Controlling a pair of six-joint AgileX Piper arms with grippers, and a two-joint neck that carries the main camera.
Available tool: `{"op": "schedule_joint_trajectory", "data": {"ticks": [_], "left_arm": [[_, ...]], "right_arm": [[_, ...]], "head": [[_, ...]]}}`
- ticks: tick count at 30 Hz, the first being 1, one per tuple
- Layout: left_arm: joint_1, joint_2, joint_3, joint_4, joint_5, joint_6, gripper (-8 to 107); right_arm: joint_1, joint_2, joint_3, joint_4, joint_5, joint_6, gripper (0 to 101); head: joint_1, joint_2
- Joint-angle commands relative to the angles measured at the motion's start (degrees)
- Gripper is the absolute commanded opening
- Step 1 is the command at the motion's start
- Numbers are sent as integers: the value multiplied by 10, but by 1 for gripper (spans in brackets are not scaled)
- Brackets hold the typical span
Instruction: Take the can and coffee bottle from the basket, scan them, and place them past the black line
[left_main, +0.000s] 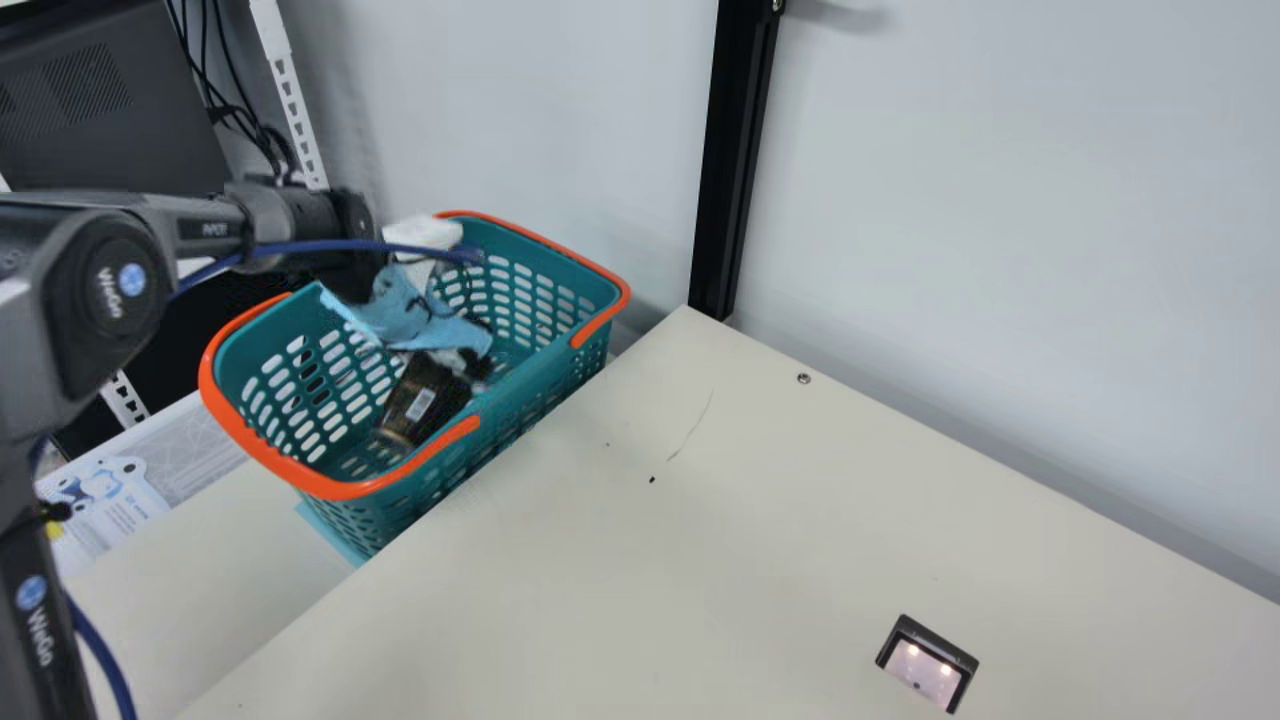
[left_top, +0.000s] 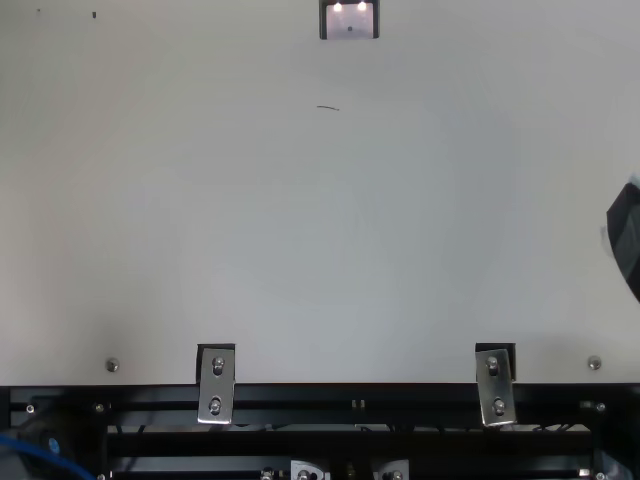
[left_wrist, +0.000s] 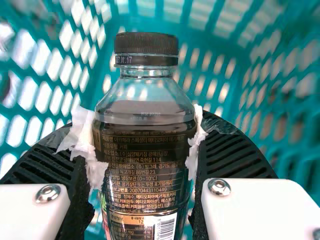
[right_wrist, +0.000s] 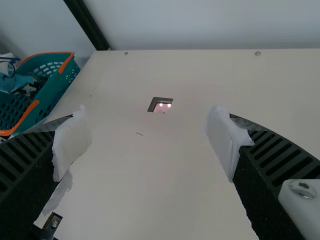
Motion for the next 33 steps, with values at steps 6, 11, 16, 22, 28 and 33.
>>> {"op": "schedule_joint_trajectory", "data": {"ticks": [6,11,16,22,28,33], "left_arm": [[-23,-122,14,-64,-49,-17,10],[-42,-175,13,-92,-61,-44,10],[-64,-213,15,-110,-65,-69,10],[-93,-258,32,-140,-65,-82,10],[-123,-306,59,-179,-60,-84,10],[-147,-348,85,-212,-57,-84,10]], "right_arm": [[0,0,0,0,0,0,101],[0,0,0,0,0,0,101],[0,0,0,0,0,0,101],[0,0,0,0,0,0,101],[0,0,0,0,0,0,101],[0,0,0,0,0,0,101]], "head": [[-18,9],[-18,9],[-18,9],[-18,9],[-18,9],[-18,9]]}}
